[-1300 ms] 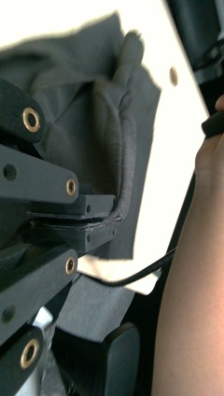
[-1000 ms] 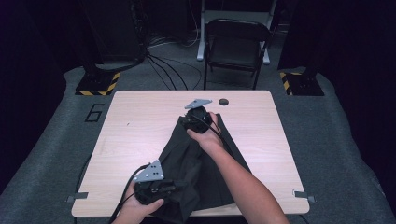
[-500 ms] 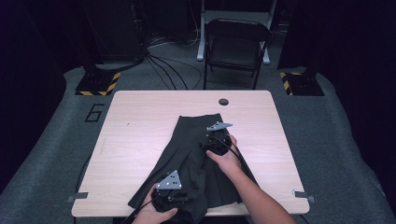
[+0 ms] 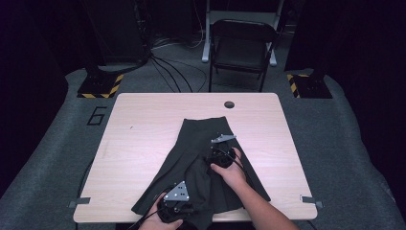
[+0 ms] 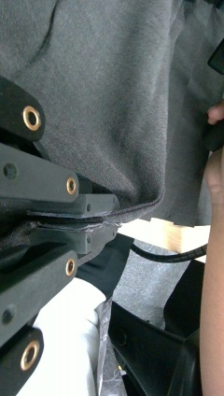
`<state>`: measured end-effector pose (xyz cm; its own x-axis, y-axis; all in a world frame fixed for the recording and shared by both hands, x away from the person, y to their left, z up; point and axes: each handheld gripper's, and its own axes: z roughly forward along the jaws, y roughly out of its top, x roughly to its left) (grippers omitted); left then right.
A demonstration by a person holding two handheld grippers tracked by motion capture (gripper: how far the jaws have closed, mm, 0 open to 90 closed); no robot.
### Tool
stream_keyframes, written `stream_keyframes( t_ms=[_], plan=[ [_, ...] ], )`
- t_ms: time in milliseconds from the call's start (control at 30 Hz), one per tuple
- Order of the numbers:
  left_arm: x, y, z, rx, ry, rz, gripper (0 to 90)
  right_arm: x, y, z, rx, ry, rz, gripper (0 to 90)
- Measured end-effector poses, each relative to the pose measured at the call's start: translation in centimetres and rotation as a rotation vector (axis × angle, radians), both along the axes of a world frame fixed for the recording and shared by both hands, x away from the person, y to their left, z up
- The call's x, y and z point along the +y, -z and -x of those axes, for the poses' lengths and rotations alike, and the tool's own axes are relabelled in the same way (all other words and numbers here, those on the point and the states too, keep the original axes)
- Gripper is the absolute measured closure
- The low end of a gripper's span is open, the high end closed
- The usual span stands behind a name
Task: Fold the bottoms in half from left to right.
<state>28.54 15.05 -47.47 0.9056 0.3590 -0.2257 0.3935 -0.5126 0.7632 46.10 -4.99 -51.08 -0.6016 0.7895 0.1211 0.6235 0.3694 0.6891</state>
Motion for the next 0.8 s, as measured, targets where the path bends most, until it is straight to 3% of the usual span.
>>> stream_keyframes(
  t_ms=[167,300,400,433,500,633,800],
  plan=[
    [-0.2,0.1,0.2,0.005,0.005,0.004,85.9,0.3,-0.1,0.3,-0.013,-0.045,0.011,58.4],
    [-0.1,-0.3,0.2,-0.002,0.013,0.014,86.0,0.6,-0.5,0.4,-0.064,-0.085,0.036,73.9],
    [0.0,-1.0,0.4,-0.011,0.017,0.039,86.2,0.8,-1.5,0.4,-0.102,-0.096,0.043,77.6],
    [0.0,-1.3,0.4,-0.022,0.013,0.048,86.3,0.8,-2.5,0.2,-0.126,-0.097,0.028,78.7],
    [0.1,-2.1,0.4,-0.036,0.005,0.072,86.4,0.8,-3.1,0.1,-0.136,-0.103,0.015,79.0],
    [0.4,-3.9,0.0,-0.060,-0.007,0.117,86.4,0.6,-5.9,-0.8,-0.175,-0.102,-0.047,79.6],
    [0.7,-6.4,-1.0,-0.097,-0.013,0.162,86.4,0.9,-9.3,-1.8,-0.233,-0.115,-0.064,79.8]
  ],
)
